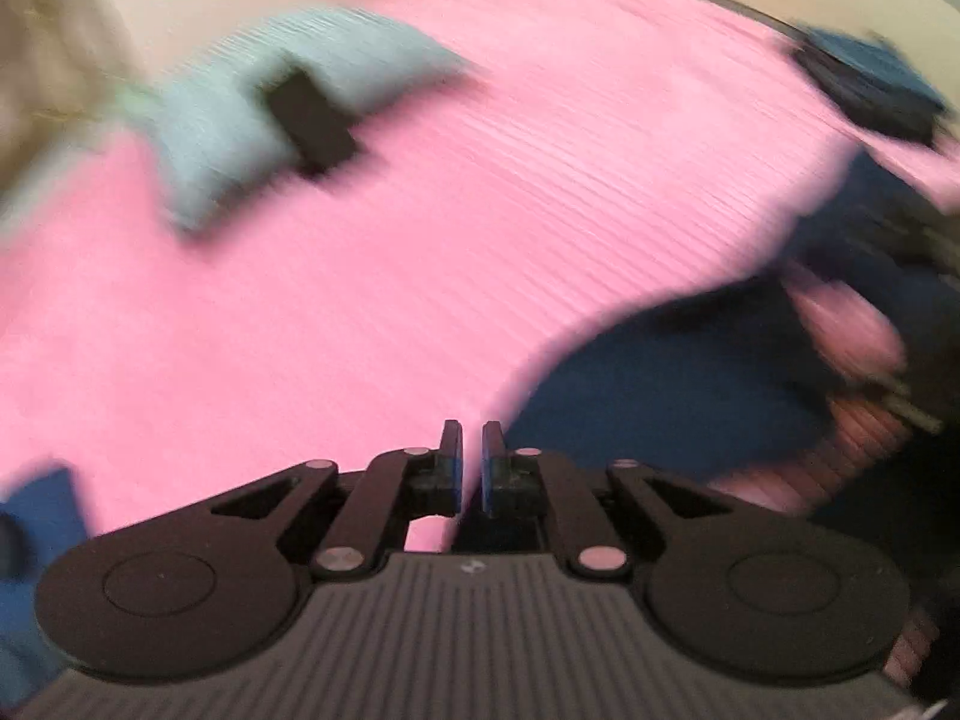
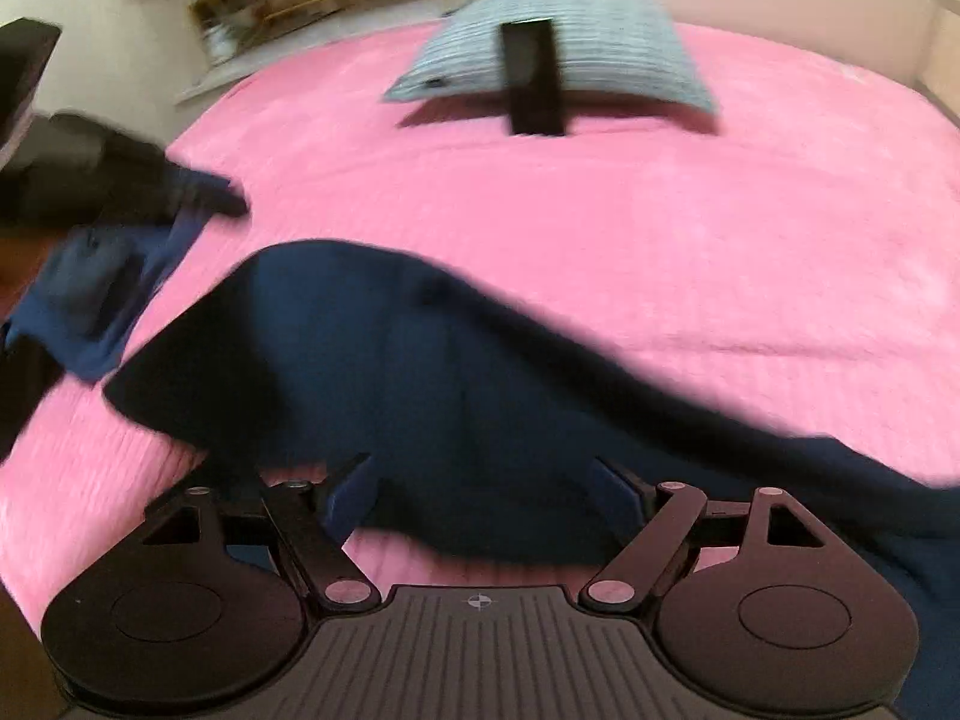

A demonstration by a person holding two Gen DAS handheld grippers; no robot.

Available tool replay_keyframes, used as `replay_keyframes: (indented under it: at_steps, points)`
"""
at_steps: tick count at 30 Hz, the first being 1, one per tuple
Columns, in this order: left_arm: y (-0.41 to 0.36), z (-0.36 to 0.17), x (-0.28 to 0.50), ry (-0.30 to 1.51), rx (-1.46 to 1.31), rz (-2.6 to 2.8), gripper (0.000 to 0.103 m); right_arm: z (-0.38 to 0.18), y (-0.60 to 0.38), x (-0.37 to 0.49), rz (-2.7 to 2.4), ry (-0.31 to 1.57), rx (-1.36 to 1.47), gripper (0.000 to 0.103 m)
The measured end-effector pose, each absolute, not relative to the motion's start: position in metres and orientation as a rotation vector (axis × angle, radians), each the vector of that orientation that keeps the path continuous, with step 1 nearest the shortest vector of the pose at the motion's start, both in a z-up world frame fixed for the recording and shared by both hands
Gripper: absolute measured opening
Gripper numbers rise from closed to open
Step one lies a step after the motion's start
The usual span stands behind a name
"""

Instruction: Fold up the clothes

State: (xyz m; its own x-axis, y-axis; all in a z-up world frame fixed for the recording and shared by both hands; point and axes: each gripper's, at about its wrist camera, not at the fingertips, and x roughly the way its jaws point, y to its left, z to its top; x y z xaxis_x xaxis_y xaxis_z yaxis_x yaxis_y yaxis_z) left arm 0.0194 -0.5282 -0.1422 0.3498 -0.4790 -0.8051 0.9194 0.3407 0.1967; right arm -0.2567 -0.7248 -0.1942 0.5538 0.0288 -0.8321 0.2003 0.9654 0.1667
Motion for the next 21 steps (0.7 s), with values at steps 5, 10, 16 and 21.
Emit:
replay_keyframes:
  at_steps: [5, 10, 16, 21]
  points:
    - [-0.501, -0.135, 0.023, 0.681, 0.72, -0.971, 0.052, -0.197, -0.731, -0.315, -0.197, 1.046, 0.283, 0.081]
    - [-0.437, -0.202, -0.012, 0.967, 0.739, -0.96, 0.053, -0.211, -0.728, -0.38, -0.295, 1.11, 0.31, 0.081]
    - [-0.405, -0.277, -0.041, 1.219, 0.681, -0.888, 0.053, -0.215, -0.729, -0.413, -0.414, 1.122, 0.329, 0.081]
    - [-0.392, -0.27, -0.057, 1.202, 0.634, -0.906, 0.011, -0.216, -0.74, -0.433, -0.528, 1.135, 0.381, 0.081]
